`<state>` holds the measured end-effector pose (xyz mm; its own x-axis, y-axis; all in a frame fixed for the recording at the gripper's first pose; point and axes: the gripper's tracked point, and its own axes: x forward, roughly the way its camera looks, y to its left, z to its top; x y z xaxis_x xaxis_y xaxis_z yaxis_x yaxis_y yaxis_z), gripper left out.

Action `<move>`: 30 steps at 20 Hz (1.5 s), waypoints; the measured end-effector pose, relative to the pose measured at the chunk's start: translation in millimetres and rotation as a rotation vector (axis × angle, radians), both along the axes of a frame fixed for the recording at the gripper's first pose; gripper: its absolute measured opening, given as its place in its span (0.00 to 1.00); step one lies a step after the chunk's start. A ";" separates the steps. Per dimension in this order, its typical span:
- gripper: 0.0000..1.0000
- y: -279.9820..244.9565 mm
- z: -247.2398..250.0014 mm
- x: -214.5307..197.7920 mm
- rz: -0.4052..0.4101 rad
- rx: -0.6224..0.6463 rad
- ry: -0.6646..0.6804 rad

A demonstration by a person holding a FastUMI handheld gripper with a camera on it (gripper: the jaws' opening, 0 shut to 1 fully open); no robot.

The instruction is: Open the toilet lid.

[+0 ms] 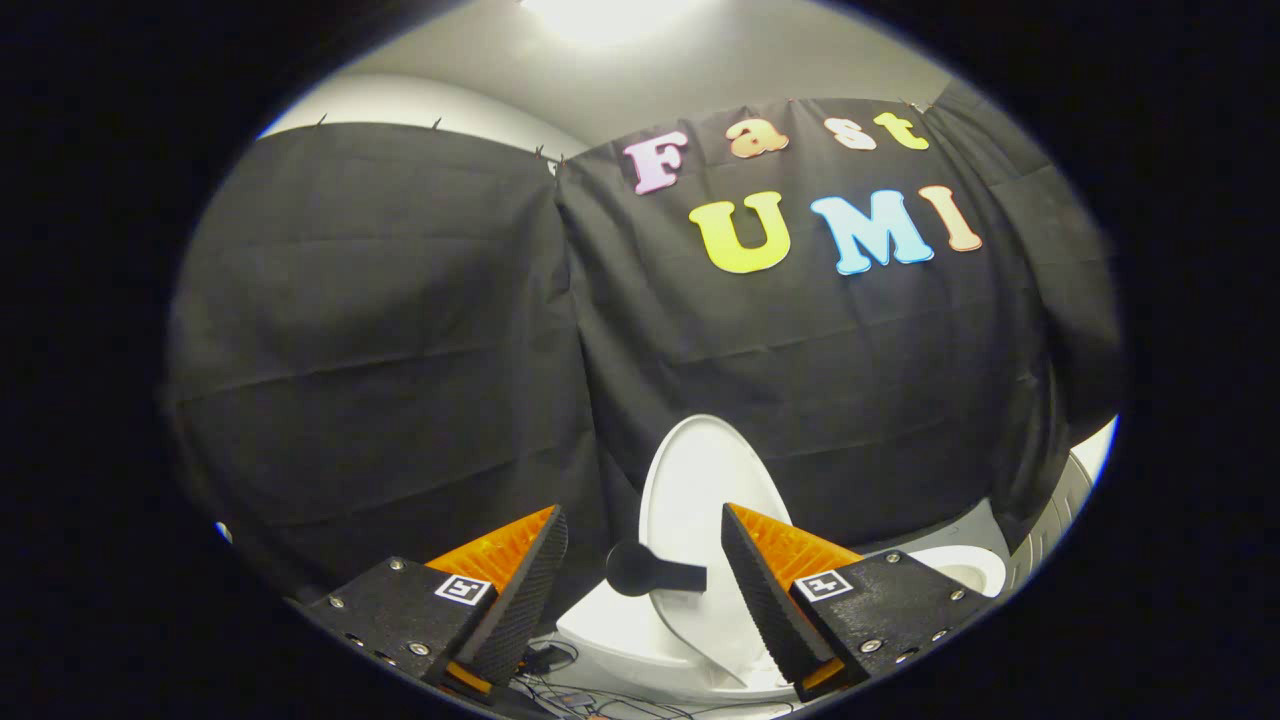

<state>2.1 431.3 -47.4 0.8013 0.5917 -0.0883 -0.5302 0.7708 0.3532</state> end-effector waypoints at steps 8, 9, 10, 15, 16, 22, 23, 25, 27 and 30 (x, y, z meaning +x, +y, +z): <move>0.95 -115.0 27.0 73.1 -0.180 -0.014 -0.046; 0.95 -136.4 23.3 79.5 -0.200 -0.063 -0.060; 0.95 -157.0 19.0 84.0 -0.210 -0.119 -0.074; 0.95 -247.0 1.8 87.3 -0.291 -0.222 -0.098; 0.95 -263.8 2.8 84.8 -0.306 -0.213 -0.098; 0.95 -357.7 0.7 55.5 -0.433 -0.269 -0.119; 0.95 -372.5 2.8 49.7 -0.454 -0.287 -0.128; 0.95 -393.5 -1.7 38.6 -0.484 -0.324 -0.129; 0.95 -405.8 0.2 28.1 -0.490 -0.341 -0.137; 0.95 -430.8 7.5 17.3 -0.524 -0.343 -0.161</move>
<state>19.3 0.6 -39.9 0.9953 0.0774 -0.0578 -0.0782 0.9969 -0.0121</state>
